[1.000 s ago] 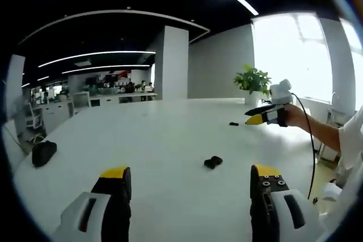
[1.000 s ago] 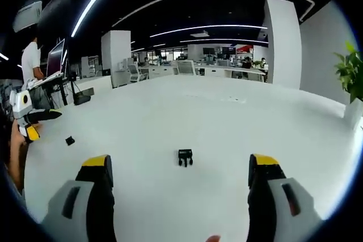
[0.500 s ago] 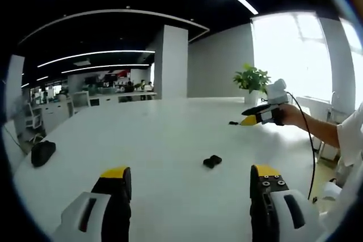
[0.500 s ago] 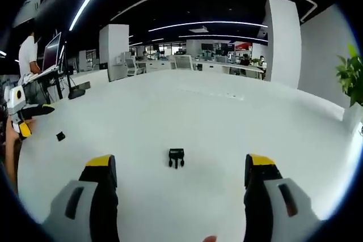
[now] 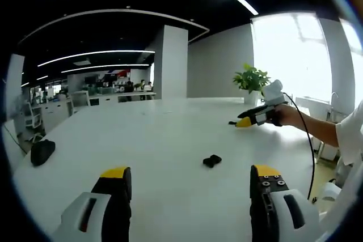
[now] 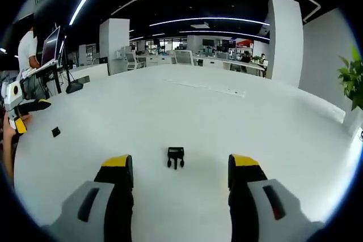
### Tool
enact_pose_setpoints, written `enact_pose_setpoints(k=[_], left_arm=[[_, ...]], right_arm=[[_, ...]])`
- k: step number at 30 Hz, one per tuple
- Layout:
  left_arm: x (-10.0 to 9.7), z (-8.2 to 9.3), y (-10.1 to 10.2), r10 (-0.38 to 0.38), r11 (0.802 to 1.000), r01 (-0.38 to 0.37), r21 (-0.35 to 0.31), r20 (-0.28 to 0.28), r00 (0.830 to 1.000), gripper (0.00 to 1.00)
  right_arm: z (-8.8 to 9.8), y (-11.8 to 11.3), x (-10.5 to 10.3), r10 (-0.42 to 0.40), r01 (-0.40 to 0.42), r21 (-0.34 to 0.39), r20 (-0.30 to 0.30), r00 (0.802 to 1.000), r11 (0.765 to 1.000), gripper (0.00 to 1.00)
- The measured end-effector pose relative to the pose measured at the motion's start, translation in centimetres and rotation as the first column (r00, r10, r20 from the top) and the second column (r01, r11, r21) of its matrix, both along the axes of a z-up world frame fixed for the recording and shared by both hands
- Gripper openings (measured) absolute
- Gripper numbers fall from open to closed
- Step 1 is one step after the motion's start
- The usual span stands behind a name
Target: Snap the two parts of the plastic buckle together until the buckle closes and remains connected.
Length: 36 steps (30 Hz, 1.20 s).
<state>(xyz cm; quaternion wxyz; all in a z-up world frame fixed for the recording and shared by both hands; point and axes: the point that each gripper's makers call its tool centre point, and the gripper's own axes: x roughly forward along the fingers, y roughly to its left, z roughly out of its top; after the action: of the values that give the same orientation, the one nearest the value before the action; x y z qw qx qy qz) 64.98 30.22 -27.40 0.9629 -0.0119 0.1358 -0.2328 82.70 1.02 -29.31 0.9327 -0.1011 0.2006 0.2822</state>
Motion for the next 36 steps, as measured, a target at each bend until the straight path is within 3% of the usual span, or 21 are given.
enact_pose_setpoints(k=[12, 28, 36], left_arm=[[-0.17, -0.08, 0.13, -0.001, 1.0, 0.001, -0.001, 0.002, 1.0, 0.88], [-0.44, 0.0, 0.13, -0.001, 1.0, 0.001, -0.001, 0.006, 1.0, 0.88], [-0.45, -0.06, 0.2, -0.001, 1.0, 0.001, -0.006, 0.004, 1.0, 0.88]], right_arm=[[-0.23, 0.49, -0.12, 0.005, -0.005, 0.018, -0.007, 1.0, 1.0, 0.33], [-0.52, 0.69, -0.27, 0.01, -0.01, 0.006, -0.013, 1.0, 1.0, 0.1], [-0.46, 0.98, -0.45, 0.025, -0.025, 0.009, -0.012, 1.0, 1.0, 0.09]])
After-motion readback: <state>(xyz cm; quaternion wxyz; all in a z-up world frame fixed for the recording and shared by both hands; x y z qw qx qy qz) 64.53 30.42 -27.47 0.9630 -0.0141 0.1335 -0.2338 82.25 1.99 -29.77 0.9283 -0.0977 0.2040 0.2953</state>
